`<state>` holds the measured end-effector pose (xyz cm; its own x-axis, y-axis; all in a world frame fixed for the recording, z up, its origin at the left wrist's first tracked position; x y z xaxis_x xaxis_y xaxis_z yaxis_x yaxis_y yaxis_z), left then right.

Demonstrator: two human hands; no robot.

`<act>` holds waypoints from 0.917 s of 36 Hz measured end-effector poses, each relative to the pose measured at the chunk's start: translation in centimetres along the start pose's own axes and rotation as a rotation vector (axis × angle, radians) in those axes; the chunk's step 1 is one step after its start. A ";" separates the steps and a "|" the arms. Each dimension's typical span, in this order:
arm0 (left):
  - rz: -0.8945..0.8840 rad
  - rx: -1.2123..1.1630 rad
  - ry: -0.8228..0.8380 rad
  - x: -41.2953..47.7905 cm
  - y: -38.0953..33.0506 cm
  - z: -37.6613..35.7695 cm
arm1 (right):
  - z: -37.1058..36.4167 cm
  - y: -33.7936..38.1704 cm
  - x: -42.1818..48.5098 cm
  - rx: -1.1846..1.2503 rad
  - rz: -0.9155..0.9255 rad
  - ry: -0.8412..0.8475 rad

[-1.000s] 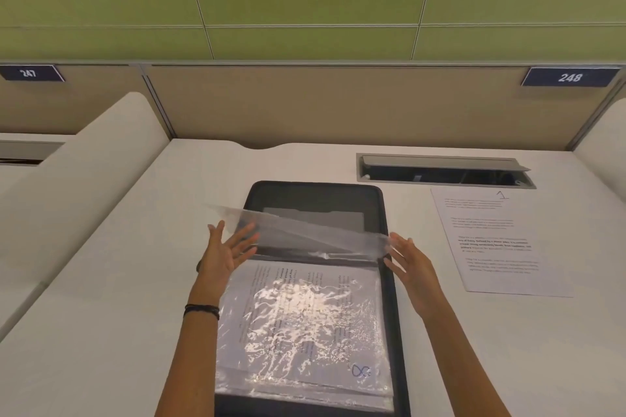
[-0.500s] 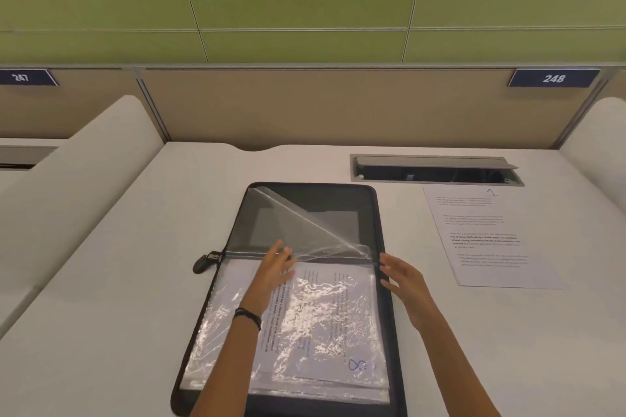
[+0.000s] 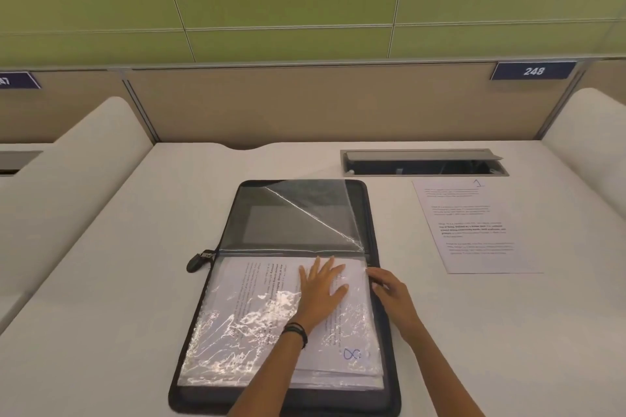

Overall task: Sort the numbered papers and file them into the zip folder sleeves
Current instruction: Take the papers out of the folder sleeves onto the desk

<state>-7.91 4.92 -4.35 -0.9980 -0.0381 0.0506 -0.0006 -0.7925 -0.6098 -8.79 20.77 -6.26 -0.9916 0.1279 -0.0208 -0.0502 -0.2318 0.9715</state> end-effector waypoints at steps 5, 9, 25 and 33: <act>-0.035 0.121 -0.045 -0.3 0.1 -1.0 | -0.3 -0.4 -0.2 -0.067 0.084 -0.015; -0.053 0.205 -0.001 -0.4 0.1 -1.5 | -0.4 -0.3 -0.5 -0.117 0.153 -0.025; -0.069 0.164 0.000 -0.5 0.5 -1.3 | -0.3 -1.3 -0.9 -0.131 0.148 -0.063; -0.061 0.145 0.000 -0.5 0.4 -1.1 | 0.2 0.3 -1.2 -0.087 0.100 -0.122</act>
<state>-7.44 5.33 -5.53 -0.9964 0.0130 0.0843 -0.0525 -0.8729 -0.4852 -7.59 20.71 -5.86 -0.9705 0.2151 0.1088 0.0324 -0.3307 0.9432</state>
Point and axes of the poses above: each hand's wrist, its own x-axis towards the middle knuckle, its own z-axis out of the back of the hand, y = z × x, the point moved 10 cm from there along x, towards the middle knuckle, and after that the axes turned 15 degrees about -y, right-handed, at the moved point
